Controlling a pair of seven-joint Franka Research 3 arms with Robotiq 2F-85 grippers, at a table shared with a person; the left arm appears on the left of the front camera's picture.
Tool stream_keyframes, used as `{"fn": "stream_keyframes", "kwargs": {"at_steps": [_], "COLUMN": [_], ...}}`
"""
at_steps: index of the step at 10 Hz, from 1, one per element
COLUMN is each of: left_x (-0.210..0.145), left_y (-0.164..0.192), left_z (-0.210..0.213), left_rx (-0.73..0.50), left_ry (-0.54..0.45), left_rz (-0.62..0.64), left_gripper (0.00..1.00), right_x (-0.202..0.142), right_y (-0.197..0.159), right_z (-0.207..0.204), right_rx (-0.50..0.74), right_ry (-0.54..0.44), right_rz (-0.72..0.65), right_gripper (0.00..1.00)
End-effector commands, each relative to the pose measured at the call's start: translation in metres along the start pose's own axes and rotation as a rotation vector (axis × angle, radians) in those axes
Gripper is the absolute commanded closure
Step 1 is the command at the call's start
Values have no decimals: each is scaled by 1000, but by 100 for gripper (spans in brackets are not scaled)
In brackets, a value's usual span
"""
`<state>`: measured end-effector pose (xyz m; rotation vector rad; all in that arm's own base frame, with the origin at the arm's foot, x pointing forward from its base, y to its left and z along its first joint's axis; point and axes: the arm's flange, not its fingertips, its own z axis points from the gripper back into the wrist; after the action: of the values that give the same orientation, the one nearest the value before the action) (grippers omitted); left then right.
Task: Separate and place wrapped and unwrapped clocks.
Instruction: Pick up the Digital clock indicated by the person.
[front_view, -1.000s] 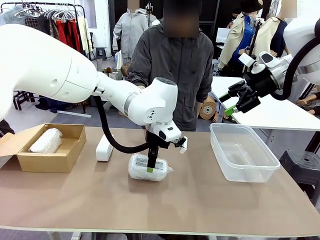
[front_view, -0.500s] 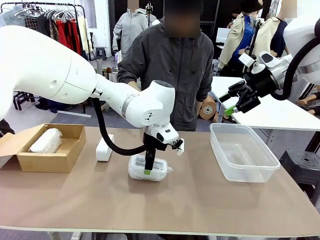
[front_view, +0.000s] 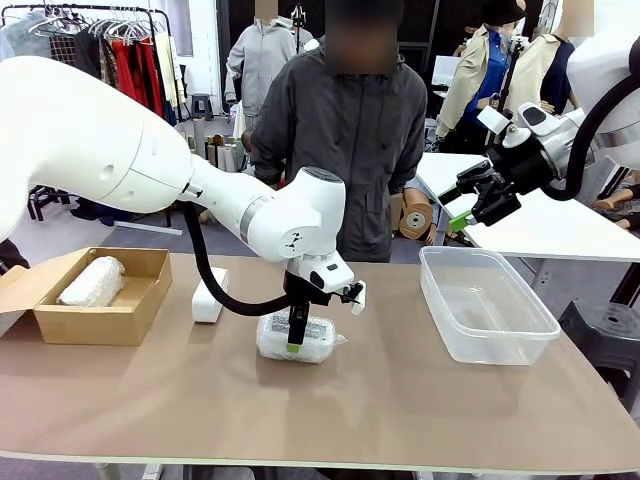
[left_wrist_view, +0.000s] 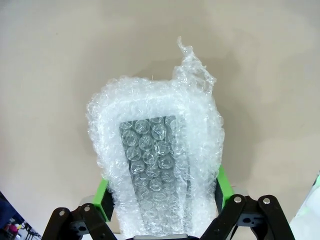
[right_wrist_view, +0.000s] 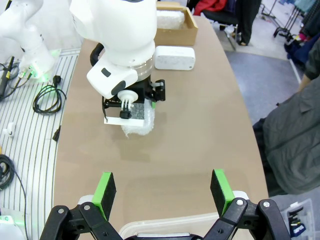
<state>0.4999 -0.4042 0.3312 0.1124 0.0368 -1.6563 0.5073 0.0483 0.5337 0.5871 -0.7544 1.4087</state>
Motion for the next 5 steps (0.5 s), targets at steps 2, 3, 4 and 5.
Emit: {"fn": "stream_keyframes", "kwargs": {"at_steps": [2,3,4,5], "left_x": [-8,-8,-11,-14], "left_y": [-5,-6,-8,-10], "left_z": [3,10,22,34], "left_rx": [36,38,60,78], "left_ry": [-3,-5,-5,-16], "left_rz": [19,18,15,15], "left_gripper": [64,83,100,100], "right_x": [1,1,1,1], "right_y": [1,1,1,1], "right_z": [0,0,0,0], "right_rx": [-1,-1,-1,-1], "right_ry": [1,1,1,1], "right_rz": [6,6,6,6], "right_gripper": [0,0,0,0]}}
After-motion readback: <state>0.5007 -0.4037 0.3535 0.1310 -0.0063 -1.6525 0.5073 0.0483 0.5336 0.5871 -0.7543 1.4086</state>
